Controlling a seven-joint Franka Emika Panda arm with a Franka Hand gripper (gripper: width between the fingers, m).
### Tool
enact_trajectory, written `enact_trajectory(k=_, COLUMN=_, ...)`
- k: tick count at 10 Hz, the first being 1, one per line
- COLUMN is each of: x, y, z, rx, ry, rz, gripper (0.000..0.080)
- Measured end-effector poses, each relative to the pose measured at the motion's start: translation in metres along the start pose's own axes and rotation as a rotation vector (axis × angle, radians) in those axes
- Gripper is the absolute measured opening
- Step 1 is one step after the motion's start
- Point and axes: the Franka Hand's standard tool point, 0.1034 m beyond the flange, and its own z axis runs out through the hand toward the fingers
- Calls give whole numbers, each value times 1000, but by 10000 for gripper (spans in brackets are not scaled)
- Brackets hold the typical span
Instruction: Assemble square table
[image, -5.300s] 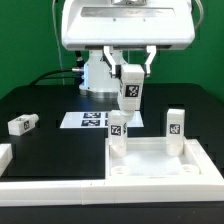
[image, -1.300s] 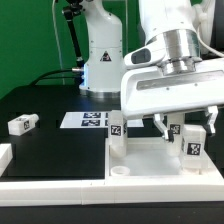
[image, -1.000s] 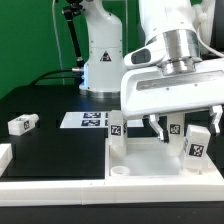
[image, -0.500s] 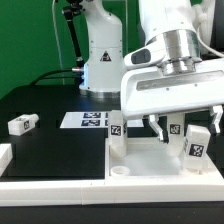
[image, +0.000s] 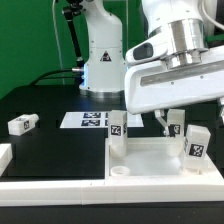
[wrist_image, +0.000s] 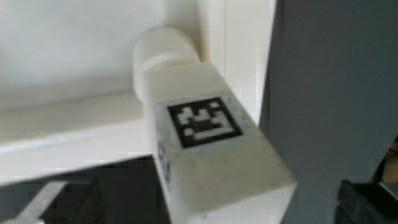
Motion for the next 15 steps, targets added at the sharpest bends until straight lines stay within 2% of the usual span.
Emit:
enact_trajectory(k=1, x=0, y=-2, z=1, rx=7, ry=-144, rz=39, gripper=649)
enact_trajectory(k=2, x=11, y=3, z=-1, rx=2, ry=-164, rz=38, gripper=649)
enact_trajectory(k=4, x=2, y=7, z=-3, rx=10, ry=-304, rz=43, gripper=649)
enact_trajectory(k=5, x=8, y=8, z=-2, rx=8, ry=-270, rz=42, gripper=649)
enact_trajectory(k=6, x=6, y=10, z=-1, rx=5, ry=-284, rz=40, gripper=649)
enact_trajectory(k=7, x=5, y=25, z=-3, rx=-21, ry=-350, rz=39, gripper=649)
enact_trajectory(k=8, x=12, y=31, z=-3, rx=-49, ry=-374, rz=59, gripper=649)
enact_trajectory(k=9, x=16, y=27, z=0, rx=-60, ry=-374, rz=83, gripper=649)
enact_trajectory(k=11, x=16, y=29, z=6, rx=-67, ry=-378, rz=107, gripper=649)
enact_trajectory(k=13, x=14, y=17, z=11, rx=-62, ry=-359, rz=107, gripper=649)
enact_trajectory(k=15, x=12, y=17, z=12, rx=-63, ry=-355, rz=112, gripper=622)
